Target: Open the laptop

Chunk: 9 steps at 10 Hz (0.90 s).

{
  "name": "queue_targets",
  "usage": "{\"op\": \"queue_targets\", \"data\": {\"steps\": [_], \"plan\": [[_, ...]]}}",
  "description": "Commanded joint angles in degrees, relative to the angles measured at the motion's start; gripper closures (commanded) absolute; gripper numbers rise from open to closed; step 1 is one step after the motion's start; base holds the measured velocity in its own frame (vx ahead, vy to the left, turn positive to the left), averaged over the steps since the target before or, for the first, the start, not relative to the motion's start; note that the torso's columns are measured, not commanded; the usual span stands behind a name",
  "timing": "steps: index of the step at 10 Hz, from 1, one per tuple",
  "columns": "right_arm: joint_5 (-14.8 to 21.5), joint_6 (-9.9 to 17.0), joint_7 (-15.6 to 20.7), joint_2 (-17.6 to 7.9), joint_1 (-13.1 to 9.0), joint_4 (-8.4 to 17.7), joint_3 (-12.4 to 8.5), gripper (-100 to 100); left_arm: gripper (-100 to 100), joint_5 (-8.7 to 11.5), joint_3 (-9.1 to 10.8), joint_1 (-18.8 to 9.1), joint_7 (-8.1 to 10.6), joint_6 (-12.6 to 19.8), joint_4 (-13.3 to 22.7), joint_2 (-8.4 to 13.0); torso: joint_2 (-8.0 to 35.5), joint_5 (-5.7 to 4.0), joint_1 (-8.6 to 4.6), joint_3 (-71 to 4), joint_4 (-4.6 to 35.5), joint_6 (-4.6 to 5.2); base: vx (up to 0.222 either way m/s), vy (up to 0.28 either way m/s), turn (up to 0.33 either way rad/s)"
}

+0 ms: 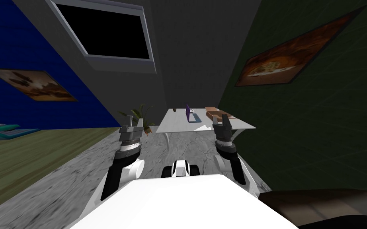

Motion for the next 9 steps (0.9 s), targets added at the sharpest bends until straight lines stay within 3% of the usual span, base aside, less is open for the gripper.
{"op": "queue_targets", "data": {"steps": [1,9], "plan": [[2.67,1.37,3.23,-2.03,-1.58,2.62,-0.77,-100,0,0.0,0.0,0.0,0.0,0.0,0.0,0.0,0.02,0.01,0.01,0.01,0.01,0.0,0.044,0.056,0.005],[13.78,5.43,15.98,-5.28,-6.93,12.8,-3.05,-100,0,0.0,0.0,0.0,0.0,0.0,0.0,0.0,0.03,0.0,0.0,0.02,0.01,0.0,0.063,0.071,0.006]]}}
